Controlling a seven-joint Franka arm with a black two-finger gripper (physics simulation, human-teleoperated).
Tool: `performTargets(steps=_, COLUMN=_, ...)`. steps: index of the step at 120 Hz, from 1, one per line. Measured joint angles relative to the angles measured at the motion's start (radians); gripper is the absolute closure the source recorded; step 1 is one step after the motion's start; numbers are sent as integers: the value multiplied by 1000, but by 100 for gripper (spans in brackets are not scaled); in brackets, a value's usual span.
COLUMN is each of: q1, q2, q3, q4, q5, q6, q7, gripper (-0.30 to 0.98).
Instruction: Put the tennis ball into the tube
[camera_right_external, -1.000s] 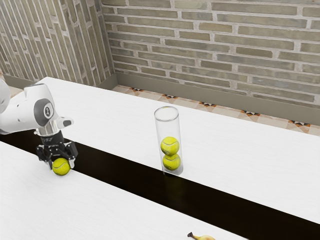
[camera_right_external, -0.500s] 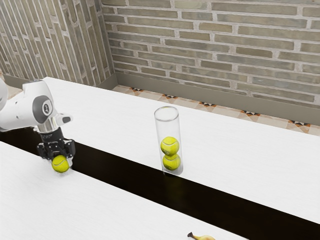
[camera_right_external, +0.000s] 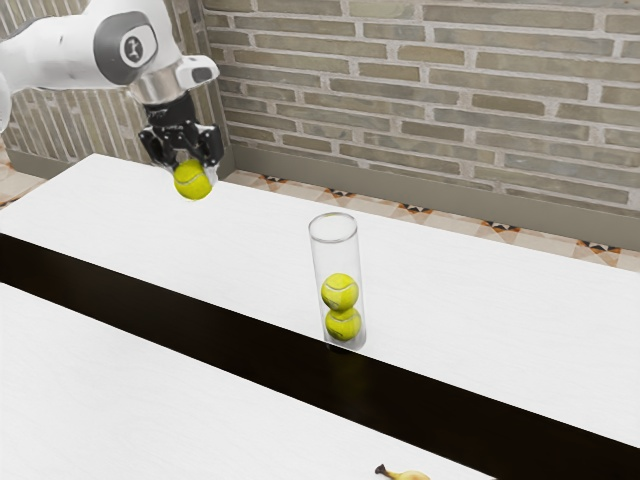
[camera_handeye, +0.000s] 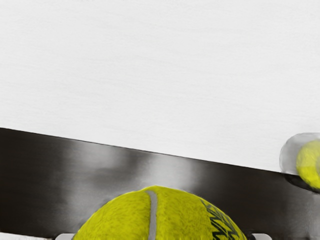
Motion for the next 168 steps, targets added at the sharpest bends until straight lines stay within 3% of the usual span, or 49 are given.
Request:
performTargets(steps=26, q1=-105, q2=124, q3=-68, q4=236, q5=15, q6=-174, q7=-136, gripper=30)
performTargets(steps=59, q1=-227, q2=285, q3=-79, q4=428, q5=14, q6=-235, q7=-299, gripper=33)
performTargets(steps=114, q1=-262, q2=356, q3=-80, q4=468, q5=10, q6=-141, q7=-473, gripper=31)
performTargets(steps=142, q1=-263, q2=325, q3=-74, q4=432, q5=7, q6=-127, q7=-528, gripper=11)
performTargets(steps=159, q1=-264, q2=111, q3=-32, q4=214, q5=6, q6=-119, q7=-533, gripper=6)
performTargets(steps=168, q1=-260, q2=0, q3=-7, q4=136, q5=60, q6=-119, q7=-507, gripper=4)
